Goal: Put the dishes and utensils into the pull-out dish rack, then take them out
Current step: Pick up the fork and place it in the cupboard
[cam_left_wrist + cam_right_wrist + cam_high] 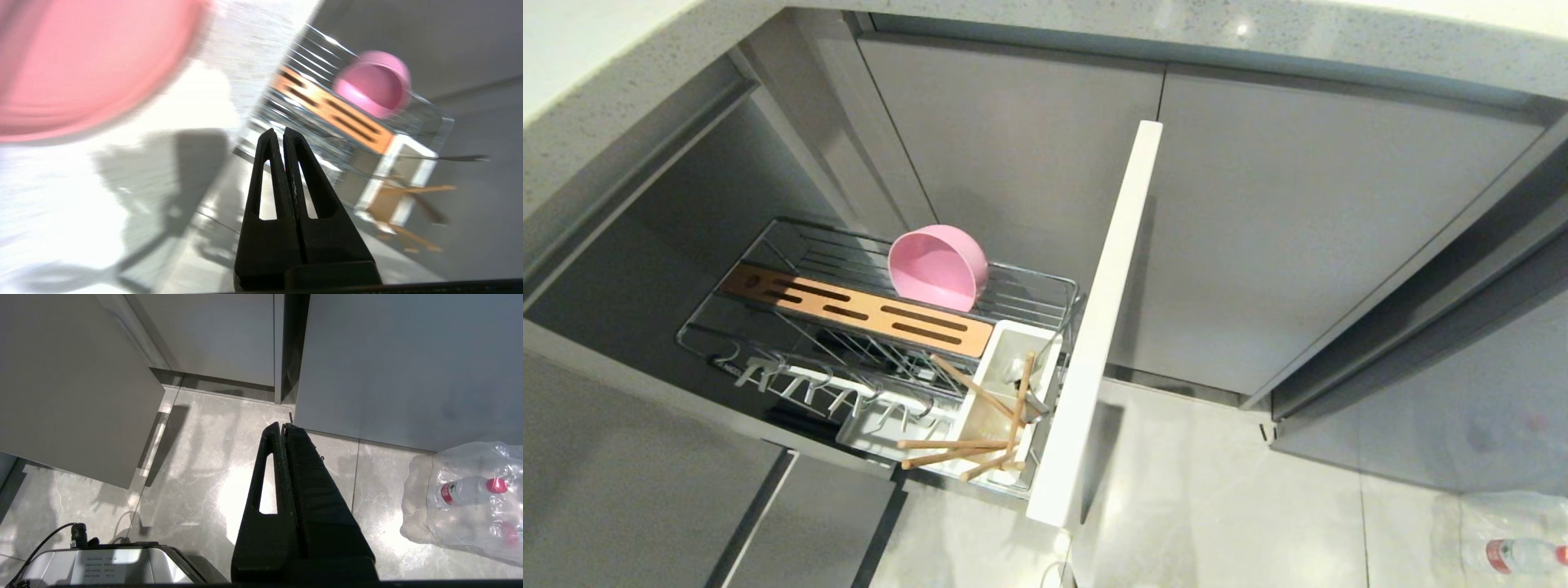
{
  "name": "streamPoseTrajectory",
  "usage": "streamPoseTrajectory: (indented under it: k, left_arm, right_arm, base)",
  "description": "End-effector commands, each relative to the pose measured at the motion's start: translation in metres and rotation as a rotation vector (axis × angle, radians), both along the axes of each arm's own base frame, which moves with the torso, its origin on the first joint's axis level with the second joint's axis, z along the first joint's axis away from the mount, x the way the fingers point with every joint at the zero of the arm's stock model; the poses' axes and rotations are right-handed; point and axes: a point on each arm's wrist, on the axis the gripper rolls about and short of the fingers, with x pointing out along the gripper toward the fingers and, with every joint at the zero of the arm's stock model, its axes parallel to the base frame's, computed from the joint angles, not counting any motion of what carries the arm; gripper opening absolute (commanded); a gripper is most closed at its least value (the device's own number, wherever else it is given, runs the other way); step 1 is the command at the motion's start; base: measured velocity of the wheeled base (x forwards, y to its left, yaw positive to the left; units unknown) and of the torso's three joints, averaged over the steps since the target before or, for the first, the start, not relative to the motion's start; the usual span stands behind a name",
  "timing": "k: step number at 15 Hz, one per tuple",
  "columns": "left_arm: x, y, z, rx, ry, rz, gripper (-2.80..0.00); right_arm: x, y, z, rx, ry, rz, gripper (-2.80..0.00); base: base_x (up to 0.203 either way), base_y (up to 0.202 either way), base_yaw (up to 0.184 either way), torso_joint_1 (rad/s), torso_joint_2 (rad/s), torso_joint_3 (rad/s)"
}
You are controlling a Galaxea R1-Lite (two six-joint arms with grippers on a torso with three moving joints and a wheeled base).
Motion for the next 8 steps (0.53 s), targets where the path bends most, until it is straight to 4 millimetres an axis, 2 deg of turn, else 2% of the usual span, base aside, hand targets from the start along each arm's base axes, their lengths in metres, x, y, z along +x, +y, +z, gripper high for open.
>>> streamPoseTrajectory:
  k: [1,2,4,8]
  left_arm:
    - [-0.030,0.002,0.001,0.083,-0.053,0.059,-2.80]
    - [-0.045,0.000,0.001,0.158,-0.074,0.047,-2.80]
    - [-0.060,-0.004,-0.001,0.202,-0.090,0.097,-2.80]
    - [-0.065,-0.012,-0.002,0.239,-0.071,0.284,-2.80]
  right_arm:
    - [0.000,0.000,0.000,0.001,0.002,0.000,-2.80]
    - [0.000,0.000,0.000,0.001,0.002,0.000,-2.80]
    - [0.000,0.000,0.000,0.001,0.002,0.000,-2.80]
    - [0.000,0.000,0.000,0.001,0.002,0.000,-2.80]
  base:
    - [0.000,0.000,0.000,0.000,0.00,0.000]
    - [0.000,0.000,0.000,0.000,0.00,0.000]
    - [0.000,0.000,0.000,0.000,0.00,0.000]
    - [0.000,0.000,0.000,0.000,0.00,0.000]
